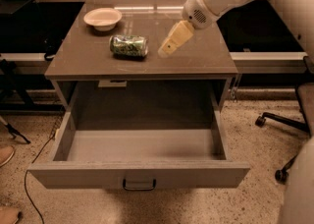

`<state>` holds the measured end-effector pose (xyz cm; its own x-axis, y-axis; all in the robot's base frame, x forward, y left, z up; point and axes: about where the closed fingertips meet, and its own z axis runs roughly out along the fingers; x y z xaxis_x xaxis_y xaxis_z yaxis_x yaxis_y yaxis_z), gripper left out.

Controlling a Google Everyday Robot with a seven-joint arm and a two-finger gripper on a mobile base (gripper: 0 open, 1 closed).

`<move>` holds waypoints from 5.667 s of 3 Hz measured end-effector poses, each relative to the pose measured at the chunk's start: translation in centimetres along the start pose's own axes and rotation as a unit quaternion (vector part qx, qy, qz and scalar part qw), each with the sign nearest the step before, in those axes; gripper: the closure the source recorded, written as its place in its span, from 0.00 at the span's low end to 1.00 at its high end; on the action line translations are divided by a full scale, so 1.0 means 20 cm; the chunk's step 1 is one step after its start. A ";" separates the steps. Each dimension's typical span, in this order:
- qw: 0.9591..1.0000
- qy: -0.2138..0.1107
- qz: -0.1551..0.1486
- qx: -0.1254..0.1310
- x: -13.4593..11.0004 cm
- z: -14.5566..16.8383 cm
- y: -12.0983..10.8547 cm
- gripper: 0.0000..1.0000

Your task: Place green can into top drawer

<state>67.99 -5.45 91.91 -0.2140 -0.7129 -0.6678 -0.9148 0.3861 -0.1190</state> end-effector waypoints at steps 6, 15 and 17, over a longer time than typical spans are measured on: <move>0.999 -0.030 -0.017 -0.024 -0.24 0.69 -0.07 0.16; 0.996 0.017 0.061 -0.062 0.41 0.07 0.70 1.00; 0.988 0.018 0.127 -0.085 0.83 0.39 0.76 1.00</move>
Offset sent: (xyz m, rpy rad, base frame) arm 0.0747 0.0518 -0.0647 0.0220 -0.0217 -0.0279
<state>53.23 -6.81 73.27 -0.4533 -0.6273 -0.6332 -0.8735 0.4541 0.1754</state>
